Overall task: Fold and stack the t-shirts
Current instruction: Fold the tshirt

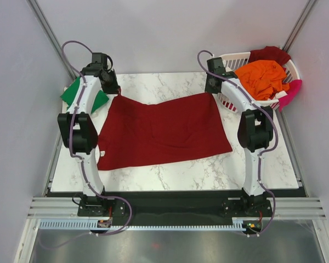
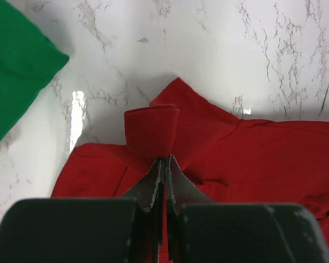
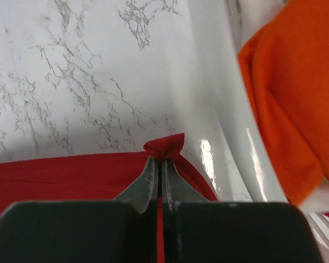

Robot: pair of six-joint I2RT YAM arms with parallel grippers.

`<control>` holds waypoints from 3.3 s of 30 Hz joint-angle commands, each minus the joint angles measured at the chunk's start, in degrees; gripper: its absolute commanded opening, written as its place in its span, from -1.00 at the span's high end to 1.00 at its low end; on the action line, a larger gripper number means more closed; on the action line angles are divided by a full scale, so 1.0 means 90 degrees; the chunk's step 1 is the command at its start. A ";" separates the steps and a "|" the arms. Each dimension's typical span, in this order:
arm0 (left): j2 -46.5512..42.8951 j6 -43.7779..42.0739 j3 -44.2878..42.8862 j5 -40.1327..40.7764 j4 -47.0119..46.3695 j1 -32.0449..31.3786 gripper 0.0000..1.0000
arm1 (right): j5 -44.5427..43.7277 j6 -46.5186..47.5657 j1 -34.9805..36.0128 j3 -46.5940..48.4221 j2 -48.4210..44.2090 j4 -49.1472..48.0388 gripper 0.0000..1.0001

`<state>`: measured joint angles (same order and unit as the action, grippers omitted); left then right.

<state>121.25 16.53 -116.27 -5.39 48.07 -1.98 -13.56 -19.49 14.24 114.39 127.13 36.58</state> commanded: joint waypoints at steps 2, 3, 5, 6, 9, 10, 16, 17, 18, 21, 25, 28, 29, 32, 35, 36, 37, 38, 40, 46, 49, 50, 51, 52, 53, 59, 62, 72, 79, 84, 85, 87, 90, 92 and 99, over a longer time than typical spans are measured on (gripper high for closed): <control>-0.1399 -0.0265 0.0630 0.0101 -0.0010 0.0015 0.95 | -0.0007 -0.0032 -0.0029 -0.0619 -0.0853 -0.0119 1.00; -0.1557 -0.0255 0.0808 0.0130 -0.0019 0.0015 0.95 | 0.0032 -0.0023 -0.0029 -0.0881 -0.1019 -0.0119 1.00; -0.1879 -0.0255 0.1335 0.0169 -0.0019 0.0015 0.95 | 0.0071 -0.0022 -0.0039 -0.1136 -0.1176 -0.0129 1.00; -0.2209 -0.0245 0.1520 0.0227 -0.0019 0.0015 0.95 | 0.0120 -0.0032 -0.0039 -0.1389 -0.1331 -0.0148 1.00; -0.2854 -0.0236 0.2155 0.0305 -0.0029 0.0015 0.95 | 0.0208 -0.0013 -0.0039 -0.1887 -0.1663 -0.0255 1.00; -0.3002 -0.0236 0.2447 0.0286 -0.0010 0.0015 0.95 | 0.0295 -0.0022 -0.0039 -0.1996 -0.1742 -0.0275 1.00; -0.4085 -0.0148 0.3580 0.0315 -0.0010 0.0015 0.95 | 0.0394 -0.0003 -0.0029 -0.2875 -0.2455 -0.0363 1.00; -0.4204 -0.0138 0.3708 0.0325 0.0010 0.0015 0.95 | 0.0278 -0.0003 -0.0029 -0.2982 -0.2552 -0.0363 1.00; -0.4330 -0.0109 0.3826 0.0316 0.0010 0.0015 0.95 | 0.0228 0.0007 -0.0039 -0.3186 -0.2737 -0.0363 1.00; -0.4838 -0.0070 0.4285 0.0306 0.0029 0.0015 0.95 | 0.0150 0.0026 -0.0029 -0.3577 -0.3099 -0.0353 0.97; -0.5308 -0.0031 0.4841 0.0267 0.0204 0.0015 0.95 | 0.0101 0.0007 -0.0030 -0.4018 -0.3471 -0.0363 0.94; -0.5581 0.0028 0.5144 0.0237 0.0351 0.0005 0.95 | 0.0178 -0.0042 -0.0039 -0.4359 -0.3734 -0.0373 0.91; -0.5649 0.0047 0.5213 0.0228 0.0381 0.0015 0.95 | 0.0217 -0.0052 -0.0030 -0.4447 -0.3793 -0.0363 0.90; -0.5913 0.0048 0.5486 0.0208 0.0498 0.0005 0.95 | 0.0335 -0.0091 -0.0029 -0.4760 -0.3998 -0.0373 0.88; -0.6177 0.0125 0.5799 0.0305 0.0547 0.0015 0.94 | 0.0374 -0.0149 -0.0029 -0.5101 -0.4174 -0.0402 0.85; -0.6216 0.0155 0.5858 0.0344 0.0566 0.0015 0.92 | 0.0335 -0.0169 -0.0020 -0.5276 -0.4213 -0.0412 0.84; -0.6236 0.0194 0.5974 0.0393 0.0605 0.0005 0.90 | 0.0171 -0.0246 -0.0020 -0.5375 -0.4233 -0.0402 0.82; -0.6226 0.0262 0.6043 0.0452 0.0722 0.0005 0.82 | 0.0063 -0.0295 -0.0029 -0.5472 -0.4252 -0.0402 0.75; -0.6129 0.0340 0.6228 0.0579 0.0810 0.0015 0.63 | -0.0104 -0.0490 -0.0029 -0.5746 -0.4253 -0.0402 0.37; -0.6090 0.0594 0.6269 0.0754 0.0928 0.0005 -0.60 | -0.0437 -0.0833 -0.0049 -0.6040 -0.4213 -0.0529 -0.96; -0.5866 0.0575 0.6142 0.0677 0.0918 0.0005 -0.58 | -0.0378 -0.0784 0.0000 -0.5845 -0.4301 -0.0568 -0.96; -0.5807 0.0585 0.6122 0.0677 0.0899 0.0005 -0.53 | -0.0359 -0.0726 0.0068 -0.5729 -0.4330 -0.0578 -0.96; -0.5661 0.0594 0.6102 0.0686 0.0860 -0.0034 -0.50 | -0.0339 -0.0697 0.0107 -0.5669 -0.4360 -0.0588 -0.96; -0.5583 0.0604 0.6083 0.0706 0.0792 -0.0073 -0.49 | -0.0261 -0.0658 0.0185 -0.5611 -0.4360 -0.0655 -0.96; -0.5504 0.0662 0.6083 0.0754 0.0762 -0.0170 -0.47 | -0.0164 -0.0619 0.0224 -0.5523 -0.4360 -0.0714 -0.96; -0.4636 0.0994 0.6219 0.1028 0.0275 -0.0347 -0.47 | 0.0930 -0.0403 0.0497 -0.5211 -0.3611 -0.1164 -0.93; -0.4069 0.1092 0.6239 0.1028 0.0021 -0.0366 -0.47 | 0.1115 -0.0345 0.0527 -0.5239 -0.3248 -0.1329 -0.90; -0.2226 0.1190 0.5402 0.1037 -0.0322 -0.0454 -0.43 | 0.1272 -0.0618 0.0566 -0.6331 -0.2719 -0.1769 -0.88; 0.0018 0.1034 0.3020 0.1077 0.0077 -0.0551 -0.33 | 0.2890 -0.1437 0.1053 -0.8196 -0.3548 -0.2715 -0.92; 0.1963 0.0975 -0.0419 0.0805 0.1102 -0.0883 -0.33 | 0.2983 -0.2666 0.2438 -0.9466 -0.4622 -0.3399 -0.94; 0.2586 0.0966 -0.1030 0.0678 0.1307 -0.0942 -0.33 | 0.2875 -0.3249 0.3224 -0.9593 -0.4759 -0.3661 -0.96; 0.3205 0.0965 -0.2841 0.0037 0.1543 -0.1079 -0.35 | 0.2786 -0.3790 0.4068 -0.9566 -0.4848 -0.3965 -0.96; 0.3725 0.1121 -0.3916 -0.0920 0.0603 -0.1186 -0.40 | 0.2457 -0.3851 0.5329 -0.8504 -0.4488 -0.3598 -0.96; 0.3434 0.1238 -0.3393 -0.1216 -0.0375 -0.1274 -0.46 | 0.1988 -0.3579 0.5759 -0.7734 -0.4487 -0.2641 -0.96; 0.2584 0.0810 -0.3497 -0.2603 -0.1933 -0.1694 -0.95 | 0.0952 -0.2691 0.5879 -0.6735 -0.5307 -0.1273 -0.96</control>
<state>151.41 25.74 -143.81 -19.84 39.66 -15.44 1.39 -47.57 67.29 48.99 83.22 16.88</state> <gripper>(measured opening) 0.955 0.979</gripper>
